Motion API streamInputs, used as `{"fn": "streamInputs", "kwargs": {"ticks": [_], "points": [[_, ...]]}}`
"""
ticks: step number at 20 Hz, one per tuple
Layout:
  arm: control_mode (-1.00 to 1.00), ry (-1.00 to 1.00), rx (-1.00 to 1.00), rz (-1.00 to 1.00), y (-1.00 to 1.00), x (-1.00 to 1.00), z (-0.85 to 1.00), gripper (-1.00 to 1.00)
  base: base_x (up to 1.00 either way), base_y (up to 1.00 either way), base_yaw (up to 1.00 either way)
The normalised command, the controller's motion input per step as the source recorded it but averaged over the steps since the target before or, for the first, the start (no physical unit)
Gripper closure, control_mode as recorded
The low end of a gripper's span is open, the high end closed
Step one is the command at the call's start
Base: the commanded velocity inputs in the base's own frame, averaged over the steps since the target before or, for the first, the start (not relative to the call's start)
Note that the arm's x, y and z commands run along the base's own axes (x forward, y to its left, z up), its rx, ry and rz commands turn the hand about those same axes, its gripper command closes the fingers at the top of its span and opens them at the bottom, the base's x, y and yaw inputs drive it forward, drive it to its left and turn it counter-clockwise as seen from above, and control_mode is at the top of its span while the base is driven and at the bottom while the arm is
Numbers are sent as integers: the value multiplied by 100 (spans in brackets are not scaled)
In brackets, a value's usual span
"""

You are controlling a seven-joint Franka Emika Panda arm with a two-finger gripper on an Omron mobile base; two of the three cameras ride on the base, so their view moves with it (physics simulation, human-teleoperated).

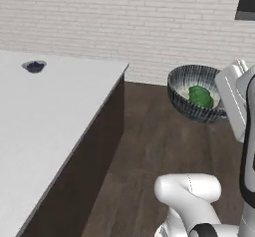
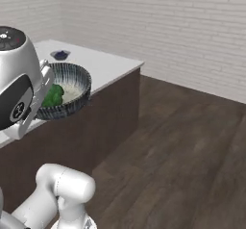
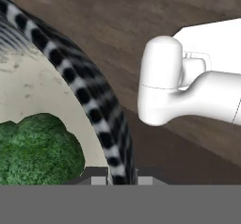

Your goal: Pick the broccoli from the sink and place it in the bowl. Then pick the bowl and place it in the microwave. Then close the microwave door and press the start button.

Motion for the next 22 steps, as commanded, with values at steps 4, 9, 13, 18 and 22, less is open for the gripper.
{"fn": "streamInputs", "kwargs": {"ticks": [4,9,13,18,22], "points": [[100,0,0,0,0,0,0,100,53,35,-63],[100,0,0,0,0,0,0,100,91,6,-48],[100,0,0,0,0,0,0,100,96,0,-48],[100,0,0,0,0,0,0,100,94,-9,-53],[100,0,0,0,0,0,0,100,89,-4,-57]]}}
